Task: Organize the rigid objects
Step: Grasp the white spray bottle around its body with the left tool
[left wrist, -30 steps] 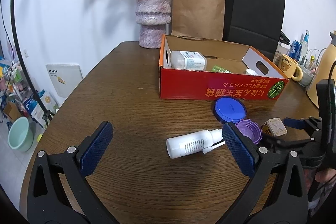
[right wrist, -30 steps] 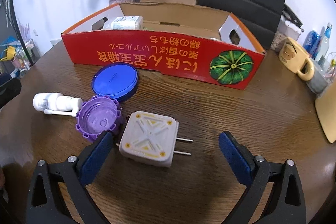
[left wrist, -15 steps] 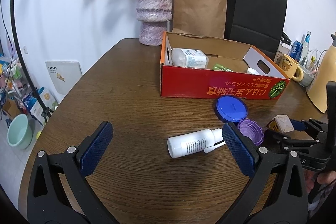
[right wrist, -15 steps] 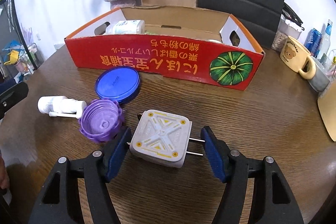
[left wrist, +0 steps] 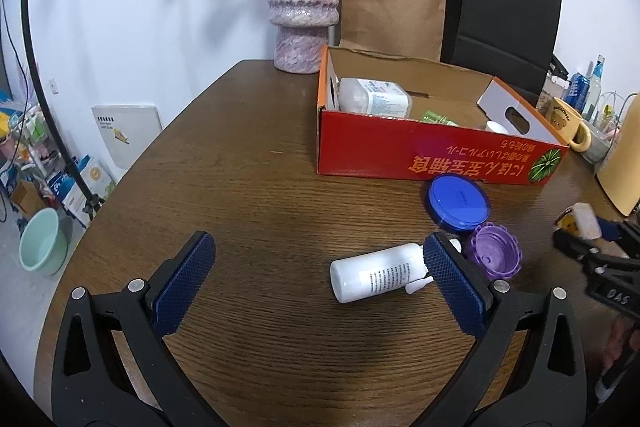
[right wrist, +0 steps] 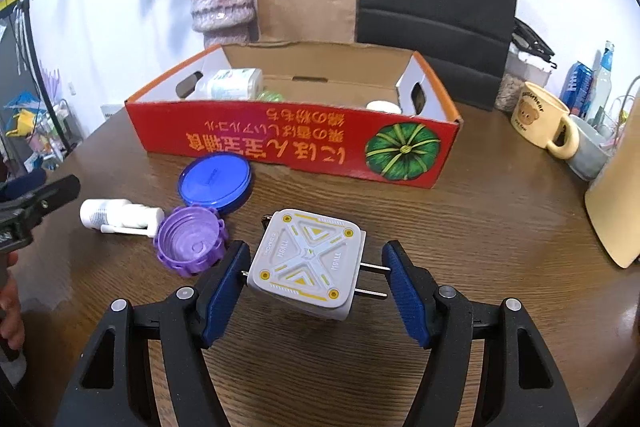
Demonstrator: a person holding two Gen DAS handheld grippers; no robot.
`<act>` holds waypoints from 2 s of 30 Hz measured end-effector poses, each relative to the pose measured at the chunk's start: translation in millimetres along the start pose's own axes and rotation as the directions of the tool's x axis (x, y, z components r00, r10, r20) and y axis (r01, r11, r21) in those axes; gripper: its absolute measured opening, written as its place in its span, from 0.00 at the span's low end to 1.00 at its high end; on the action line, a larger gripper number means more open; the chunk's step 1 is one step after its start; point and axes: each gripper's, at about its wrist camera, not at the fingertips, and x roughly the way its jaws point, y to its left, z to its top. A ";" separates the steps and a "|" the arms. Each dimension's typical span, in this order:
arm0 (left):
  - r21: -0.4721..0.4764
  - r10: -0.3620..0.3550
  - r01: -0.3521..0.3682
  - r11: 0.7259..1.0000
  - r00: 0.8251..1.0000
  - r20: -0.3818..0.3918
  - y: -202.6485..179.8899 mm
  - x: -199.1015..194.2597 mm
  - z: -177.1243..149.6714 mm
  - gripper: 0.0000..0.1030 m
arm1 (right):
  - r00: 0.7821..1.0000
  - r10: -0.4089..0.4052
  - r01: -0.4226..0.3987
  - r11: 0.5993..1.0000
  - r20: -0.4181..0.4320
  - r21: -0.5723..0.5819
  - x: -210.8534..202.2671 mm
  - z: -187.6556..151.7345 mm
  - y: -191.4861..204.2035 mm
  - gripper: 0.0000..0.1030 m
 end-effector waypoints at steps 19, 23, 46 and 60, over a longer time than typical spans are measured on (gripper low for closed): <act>0.040 0.008 -0.004 0.999 0.994 -0.105 -18.6 30.6 -5.6 1.00 | 0.999 -0.019 0.017 0.999 0.051 0.039 -19.8 -1.8 -34.0 0.71; 0.040 0.008 -0.004 0.999 0.993 -0.119 -26.4 35.2 -5.0 1.00 | 0.999 -0.018 0.016 0.999 0.051 0.037 -19.7 -2.0 -33.1 0.71; -0.032 0.117 -0.125 0.992 0.976 -0.185 -53.2 52.6 -8.0 1.00 | 0.999 -0.010 0.007 0.999 0.051 0.049 -19.5 -2.8 -36.2 0.71; -0.087 0.098 -0.119 0.989 0.972 -0.213 -45.1 53.7 -8.8 0.92 | 0.999 -0.006 0.004 0.999 0.050 0.041 -19.9 -3.2 -32.1 0.71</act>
